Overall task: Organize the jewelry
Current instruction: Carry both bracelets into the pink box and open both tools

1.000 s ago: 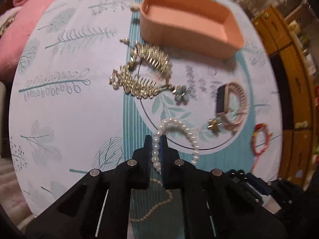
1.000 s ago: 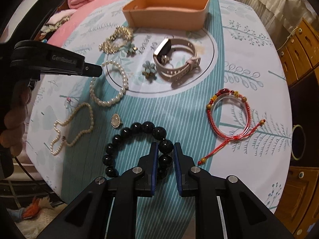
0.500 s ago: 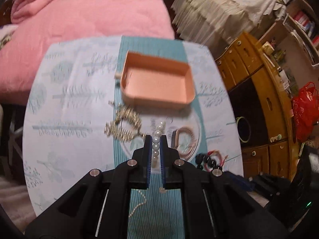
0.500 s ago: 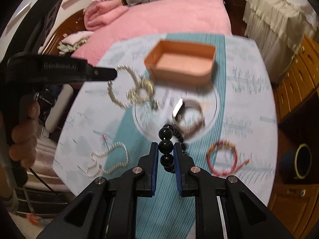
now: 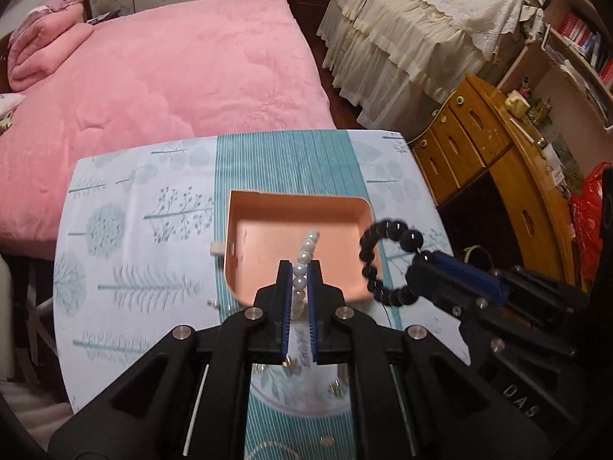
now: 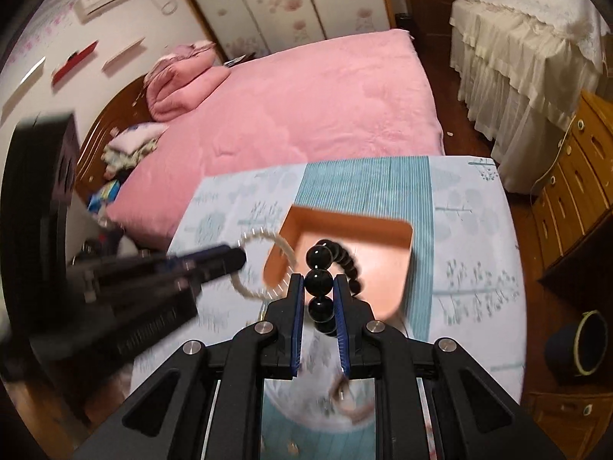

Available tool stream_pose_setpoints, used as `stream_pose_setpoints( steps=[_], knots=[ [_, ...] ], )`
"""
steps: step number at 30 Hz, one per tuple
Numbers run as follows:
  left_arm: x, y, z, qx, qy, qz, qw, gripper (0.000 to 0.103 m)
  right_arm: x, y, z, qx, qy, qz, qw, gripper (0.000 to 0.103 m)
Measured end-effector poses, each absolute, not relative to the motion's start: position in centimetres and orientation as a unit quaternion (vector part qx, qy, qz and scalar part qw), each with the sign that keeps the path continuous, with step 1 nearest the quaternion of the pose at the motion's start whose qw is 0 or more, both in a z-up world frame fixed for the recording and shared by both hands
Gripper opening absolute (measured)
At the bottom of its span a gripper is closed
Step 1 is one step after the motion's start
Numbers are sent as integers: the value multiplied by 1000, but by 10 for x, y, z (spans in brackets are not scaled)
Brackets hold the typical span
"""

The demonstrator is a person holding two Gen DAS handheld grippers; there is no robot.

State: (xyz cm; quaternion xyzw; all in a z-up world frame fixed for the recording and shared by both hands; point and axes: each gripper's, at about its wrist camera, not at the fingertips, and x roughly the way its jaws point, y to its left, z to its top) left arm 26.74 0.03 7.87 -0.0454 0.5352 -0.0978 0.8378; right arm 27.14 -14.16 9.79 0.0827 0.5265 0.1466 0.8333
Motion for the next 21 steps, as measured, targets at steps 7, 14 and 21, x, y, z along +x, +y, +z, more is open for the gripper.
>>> stream_pose_setpoints(
  steps=[7,14,21],
  knots=[
    [316,-2,25,-25,560,-88,824,5,329,-130,49,84,557,118,818,15],
    [334,-8,-20,5,579,-99,809,5,338,-132,-11,67,593,100,796,15],
    [335,-4,-50,28,608,-91,789,19,337,-145,-41,44,608,73,790,39]
  ],
)
